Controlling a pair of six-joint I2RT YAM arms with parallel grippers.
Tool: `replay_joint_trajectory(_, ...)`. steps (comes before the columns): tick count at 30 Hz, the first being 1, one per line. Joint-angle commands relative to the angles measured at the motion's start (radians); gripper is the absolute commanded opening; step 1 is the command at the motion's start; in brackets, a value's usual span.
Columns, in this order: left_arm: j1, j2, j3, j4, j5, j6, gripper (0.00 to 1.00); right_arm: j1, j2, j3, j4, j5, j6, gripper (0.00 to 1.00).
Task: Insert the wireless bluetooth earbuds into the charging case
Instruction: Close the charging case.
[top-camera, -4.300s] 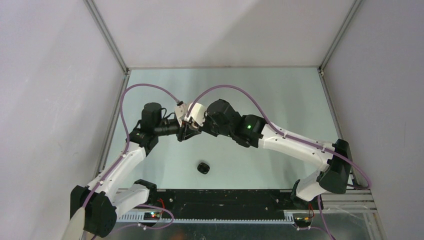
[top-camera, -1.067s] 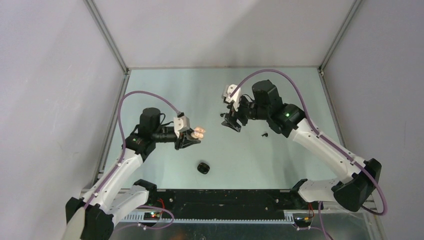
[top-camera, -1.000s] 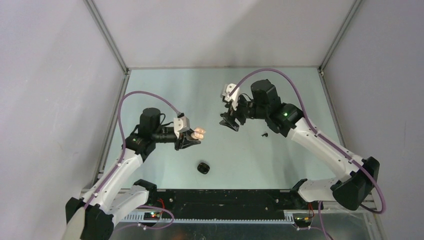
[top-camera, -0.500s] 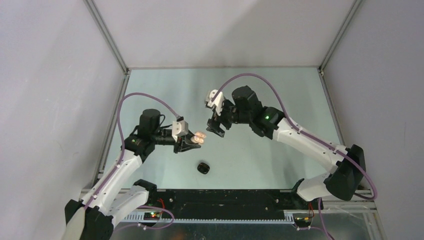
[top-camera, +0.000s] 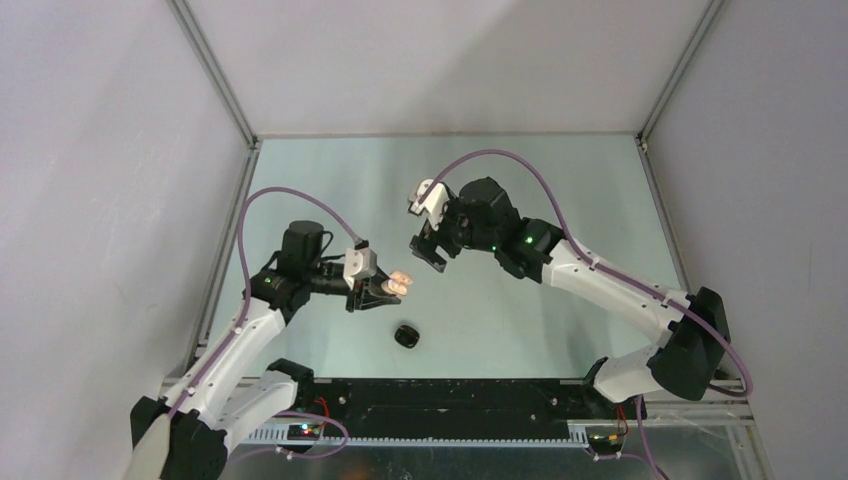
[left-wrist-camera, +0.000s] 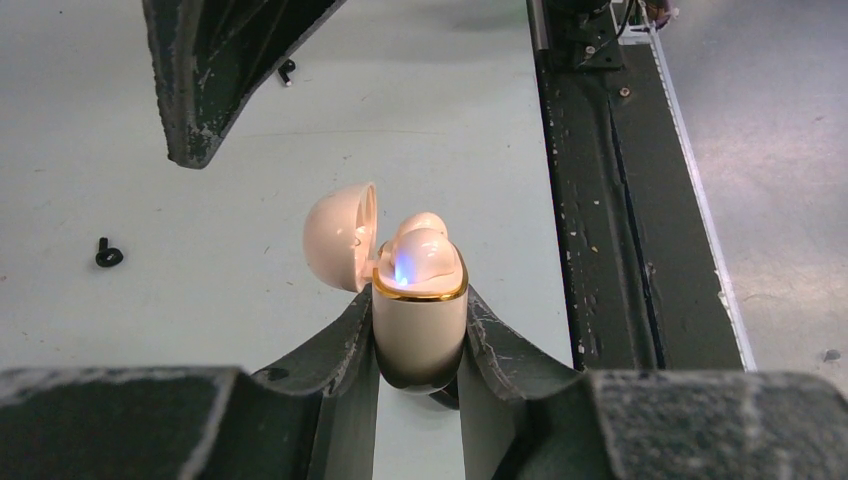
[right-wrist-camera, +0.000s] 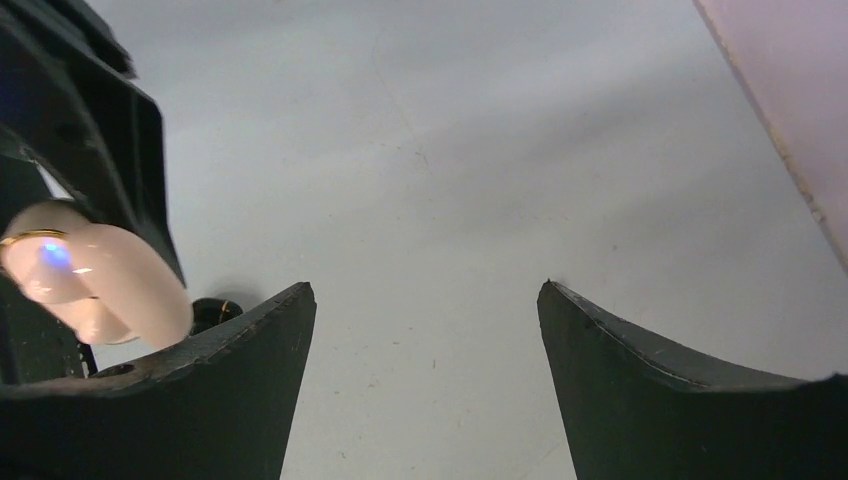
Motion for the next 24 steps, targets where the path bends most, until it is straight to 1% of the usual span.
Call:
replay_joint_trajectory(1, 0.003, -0.025, 0.017, -0.013, 0.040, 0.051, 0.06, -0.025, -0.030, -0.023, 0.053, 0.012, 0.027, 0.86)
replay_joint_trajectory(7, 0.006, -0.039, 0.033, -0.047, 0.039, 0.066, 0.06, -0.014, -0.022, -0.030, 0.034, -0.042, 0.020, 0.86)
replay_joint_trajectory(16, 0.012, -0.032, 0.026, -0.049, 0.032, 0.077, 0.08, 0.080, -0.002, -0.030, 0.011, -0.035, -0.039, 0.87)
replay_joint_trajectory(20, 0.013, -0.031, 0.022, -0.049, 0.026, 0.080, 0.07, 0.094, -0.006, -0.031, 0.003, -0.021, -0.057, 0.87)
replay_joint_trajectory(24, 0.015, -0.029, 0.020, -0.046, 0.024, 0.079, 0.08, 0.097, -0.019, -0.030, -0.018, -0.064, -0.073, 0.87)
